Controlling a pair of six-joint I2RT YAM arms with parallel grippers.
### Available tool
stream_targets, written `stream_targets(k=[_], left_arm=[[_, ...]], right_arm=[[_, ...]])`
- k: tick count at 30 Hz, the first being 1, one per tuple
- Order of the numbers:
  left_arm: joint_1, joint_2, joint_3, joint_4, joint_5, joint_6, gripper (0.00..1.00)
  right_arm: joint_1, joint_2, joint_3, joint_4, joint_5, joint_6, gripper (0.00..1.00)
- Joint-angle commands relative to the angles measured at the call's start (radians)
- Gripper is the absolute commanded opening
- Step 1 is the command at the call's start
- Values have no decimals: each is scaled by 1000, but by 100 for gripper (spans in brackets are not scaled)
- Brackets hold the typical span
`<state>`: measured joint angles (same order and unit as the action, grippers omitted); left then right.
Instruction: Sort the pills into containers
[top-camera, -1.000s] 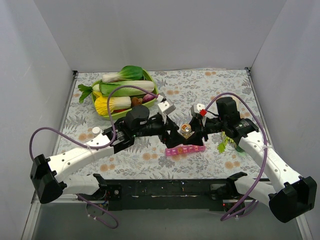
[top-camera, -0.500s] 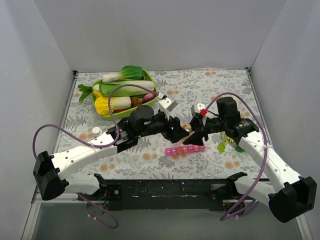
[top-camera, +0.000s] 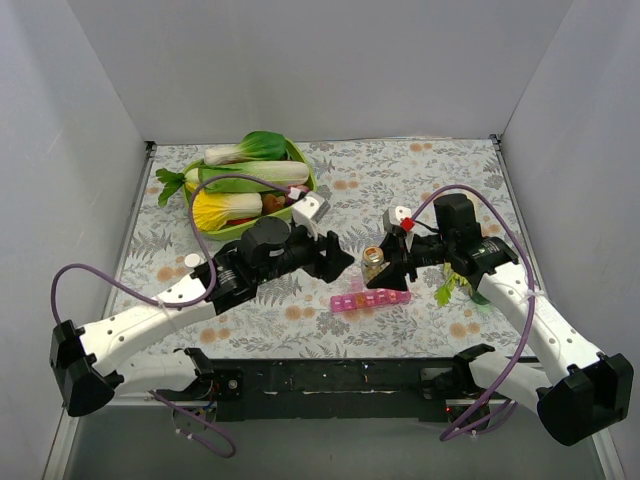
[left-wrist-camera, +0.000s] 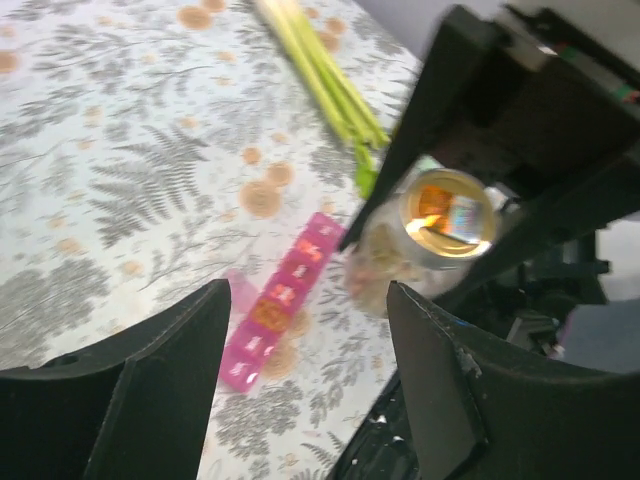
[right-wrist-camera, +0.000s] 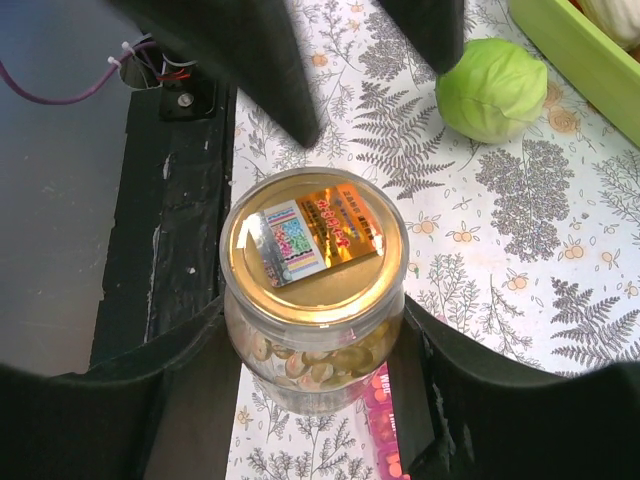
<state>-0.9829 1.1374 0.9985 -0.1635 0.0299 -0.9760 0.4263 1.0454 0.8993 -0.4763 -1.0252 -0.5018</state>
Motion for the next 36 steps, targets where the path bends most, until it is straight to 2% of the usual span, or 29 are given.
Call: stream_targets(k=[1,4,5,6,10,13,17,22,30,36], left_arm=[[85,-96,-41,-67,-134,-10,63],[159,-125,-50,-56,-32,-10,66],[162,-131,-55,-24,35,23,70],[162,-142,-55,-4,171,40,76],[161,-117,-28,39,422,121,81],[145,-78,5,38,496,171,81],[73,-18,48,41,475,237,81],[38,59,103,39,406,260,78],[18,113,140,73,331,231,66],[-8,143,143,93,315,220,63]], right_arm=[[0,-24,-3,5,-36,-11,1],[0,-27,-3,5,-35,-11,1],[0,-25,-5,5,-33,-11,1],[-1,-28,-5,5,-32,-11,1],[0,-25,-5,7,-32,-11,1],[-1,-24,-7,8,-33,-11,1],[-1,-21,-7,8,-33,-11,1],[-1,-19,-7,7,-36,-11,1],[-3,-24,-11,15,-38,-11,1],[-4,-25,-11,11,-41,-9,1]])
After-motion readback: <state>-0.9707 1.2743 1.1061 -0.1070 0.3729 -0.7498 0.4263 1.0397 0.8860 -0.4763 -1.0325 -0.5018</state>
